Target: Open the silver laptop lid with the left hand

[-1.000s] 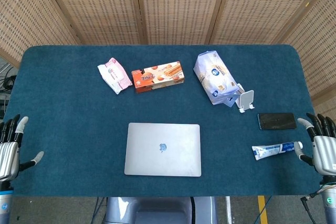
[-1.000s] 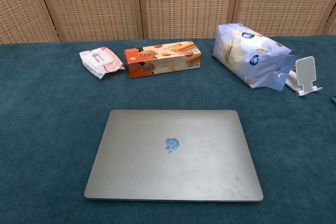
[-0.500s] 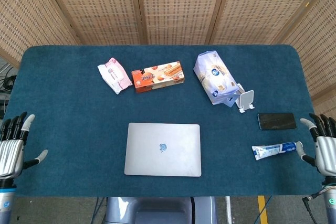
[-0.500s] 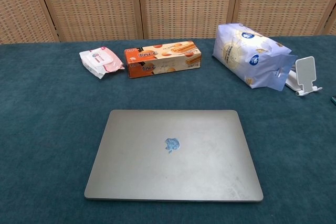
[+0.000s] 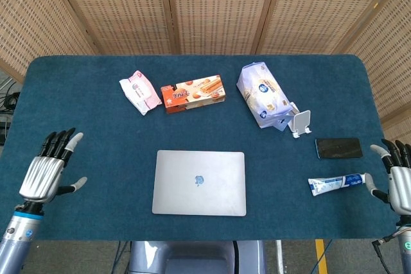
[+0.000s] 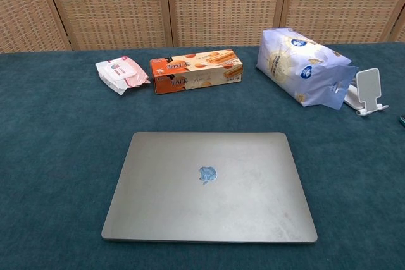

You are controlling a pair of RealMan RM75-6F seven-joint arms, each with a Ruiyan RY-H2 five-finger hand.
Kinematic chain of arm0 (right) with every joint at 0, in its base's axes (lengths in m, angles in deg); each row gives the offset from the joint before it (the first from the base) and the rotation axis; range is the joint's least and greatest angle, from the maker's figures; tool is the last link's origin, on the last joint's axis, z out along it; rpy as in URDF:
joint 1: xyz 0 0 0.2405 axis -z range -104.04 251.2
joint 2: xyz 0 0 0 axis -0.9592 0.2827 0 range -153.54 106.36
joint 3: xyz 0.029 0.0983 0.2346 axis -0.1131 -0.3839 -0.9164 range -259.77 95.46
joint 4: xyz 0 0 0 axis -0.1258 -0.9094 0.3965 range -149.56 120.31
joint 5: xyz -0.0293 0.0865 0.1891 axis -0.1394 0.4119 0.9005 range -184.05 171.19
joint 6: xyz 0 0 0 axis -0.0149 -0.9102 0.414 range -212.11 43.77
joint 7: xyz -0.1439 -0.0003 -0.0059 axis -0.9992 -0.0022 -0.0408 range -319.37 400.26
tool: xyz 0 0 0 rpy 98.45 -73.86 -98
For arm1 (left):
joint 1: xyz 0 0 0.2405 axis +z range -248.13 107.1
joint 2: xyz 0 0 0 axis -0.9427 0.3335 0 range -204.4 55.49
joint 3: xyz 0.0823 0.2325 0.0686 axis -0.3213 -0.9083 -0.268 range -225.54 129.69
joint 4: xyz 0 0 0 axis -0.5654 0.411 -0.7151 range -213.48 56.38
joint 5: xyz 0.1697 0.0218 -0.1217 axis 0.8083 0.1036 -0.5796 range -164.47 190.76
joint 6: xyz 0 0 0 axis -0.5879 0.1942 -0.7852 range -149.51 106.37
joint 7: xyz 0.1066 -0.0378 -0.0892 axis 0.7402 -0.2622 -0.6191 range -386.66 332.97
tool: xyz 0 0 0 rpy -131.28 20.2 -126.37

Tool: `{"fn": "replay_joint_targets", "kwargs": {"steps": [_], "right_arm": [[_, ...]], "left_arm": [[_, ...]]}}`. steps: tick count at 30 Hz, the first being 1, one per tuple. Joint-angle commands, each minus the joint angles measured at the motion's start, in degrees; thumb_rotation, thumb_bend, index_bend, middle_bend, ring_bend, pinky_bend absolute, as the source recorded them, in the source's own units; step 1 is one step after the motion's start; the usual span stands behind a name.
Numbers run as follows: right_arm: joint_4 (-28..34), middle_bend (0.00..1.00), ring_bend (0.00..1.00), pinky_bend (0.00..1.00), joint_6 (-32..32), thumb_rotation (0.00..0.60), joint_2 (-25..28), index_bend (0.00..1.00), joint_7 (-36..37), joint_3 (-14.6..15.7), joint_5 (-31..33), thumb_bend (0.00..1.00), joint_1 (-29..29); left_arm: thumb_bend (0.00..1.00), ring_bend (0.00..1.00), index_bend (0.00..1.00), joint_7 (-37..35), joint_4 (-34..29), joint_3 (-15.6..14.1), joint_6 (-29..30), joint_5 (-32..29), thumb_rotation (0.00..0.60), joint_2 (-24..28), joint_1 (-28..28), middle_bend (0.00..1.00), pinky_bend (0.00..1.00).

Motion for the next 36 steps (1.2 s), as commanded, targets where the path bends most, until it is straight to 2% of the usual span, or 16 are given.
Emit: {"fn": "replay_joint_targets", "kwargs": {"steps": [1, 5, 12, 18, 25, 36], "right_arm": [[0.0, 0.11, 0.0, 0.02, 0.1, 0.6, -0.2, 0.22, 0.0, 0.0, -0.3, 0.41, -0.2], [-0.1, 0.11, 0.0, 0.02, 0.5, 0.6, -0.2, 0.22, -0.2, 0.2, -0.6, 0.41, -0.5], [-0.2, 0.11, 0.0, 0.02, 1.5, 0.6, -0.8, 0.22, -0.3, 0.2, -1.1, 0.41, -1.3], [-0.3, 0.11, 0.0, 0.02, 1.8, 0.6, -1.3, 0.22, -0.6, 0.6, -2.0, 0.41, -1.7], [-0.8, 0.11, 0.0, 0.02, 1.6, 0.6, -1.7, 0.22, -0.1, 1.1, -2.7, 0.41, -1.5], [-1.4, 0.11, 0.0, 0.02, 1.5, 0.6, -2.1, 0.22, 1.0, 1.8, -3.7, 0.41, -1.3]], "left_arm": [[0.19, 0.0, 0.0, -3.9, -2.1, 0.3, -5.5, 1.7, 0.552, 0.9, -4.0, 0.0, 0.0], [0.18, 0.0, 0.0, -4.7, -3.6, 0.4, -10.6, 3.7, 0.55, 1.2, -8.0, 0.0, 0.0], [0.15, 0.0, 0.0, -1.7, -5.9, 1.5, -16.6, 3.8, 0.547, -2.3, -13.5, 0.0, 0.0], [0.07, 0.0, 0.0, 5.4, -6.1, 1.9, -22.3, 1.6, 0.545, -8.0, -18.1, 0.0, 0.0], [0.07, 0.0, 0.0, 15.3, -5.0, 1.1, -23.6, -2.3, 0.545, -16.1, -20.2, 0.0, 0.0], [0.08, 0.0, 0.0, 25.4, -1.7, -0.5, -25.1, -9.6, 0.547, -26.2, -22.9, 0.0, 0.0]]}}
